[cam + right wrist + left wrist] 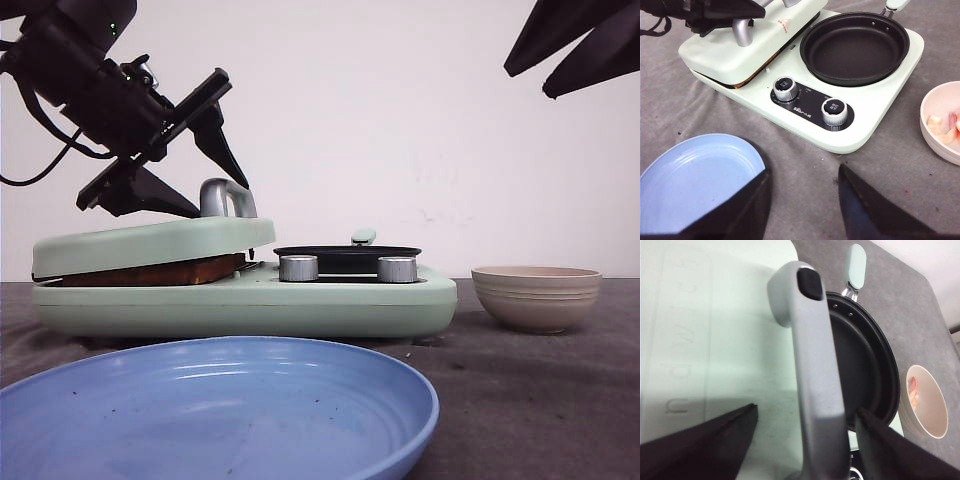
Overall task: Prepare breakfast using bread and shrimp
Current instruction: 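Grasp the press lid handle with the left gripper and close it, then release the lid handle and move the right gripper over the shrimp bowl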
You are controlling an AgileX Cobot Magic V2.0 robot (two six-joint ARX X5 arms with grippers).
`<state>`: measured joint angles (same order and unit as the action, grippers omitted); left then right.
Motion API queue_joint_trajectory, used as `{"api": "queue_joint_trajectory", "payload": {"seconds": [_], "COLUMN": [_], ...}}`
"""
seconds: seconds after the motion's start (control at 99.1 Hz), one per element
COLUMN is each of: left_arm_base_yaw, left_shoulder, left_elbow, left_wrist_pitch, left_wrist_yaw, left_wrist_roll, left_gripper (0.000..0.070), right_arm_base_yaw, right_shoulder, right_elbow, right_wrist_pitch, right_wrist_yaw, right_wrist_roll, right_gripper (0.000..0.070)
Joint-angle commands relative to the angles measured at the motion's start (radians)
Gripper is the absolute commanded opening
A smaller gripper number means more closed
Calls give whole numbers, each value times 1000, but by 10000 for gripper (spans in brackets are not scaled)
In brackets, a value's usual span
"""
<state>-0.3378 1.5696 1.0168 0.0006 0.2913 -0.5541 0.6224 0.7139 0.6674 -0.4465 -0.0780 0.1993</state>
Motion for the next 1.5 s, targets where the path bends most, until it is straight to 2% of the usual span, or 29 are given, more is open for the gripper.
{"api": "queue_joint_trajectory", "payload": {"seconds": [0.0,0.313,0.525,0.797,1.08,1.251,1.362,1.494], "left_arm_base_yaw": [-3,-4,-3,-3,2,26,40,59], "left_shoulder": [12,-123,-274,-484,-658,-737,-792,-853], "left_elbow": [11,19,19,19,19,19,19,18], "left_wrist_pitch": [-23,-38,-43,-107,-199,-313,-394,-443], "left_wrist_yaw": [-6,-8,-37,-124,-271,-332,-405,-475], "left_wrist_roll": [33,151,237,397,535,550,531,515], "left_gripper": [407,406,406,406,406,405,394,395], "right_arm_base_yaw": [8,8,8,8,8,8,7,-2], "right_shoulder": [3,3,3,3,3,3,3,3], "right_elbow": [8,8,8,8,8,8,10,10], "right_wrist_pitch": [3,3,3,4,10,42,58,60], "right_wrist_yaw": [-1,-1,-1,-1,0,0,3,55], "right_wrist_roll": [10,3,3,3,4,5,11,45], "right_gripper": [250,250,250,250,250,250,250,251]}}
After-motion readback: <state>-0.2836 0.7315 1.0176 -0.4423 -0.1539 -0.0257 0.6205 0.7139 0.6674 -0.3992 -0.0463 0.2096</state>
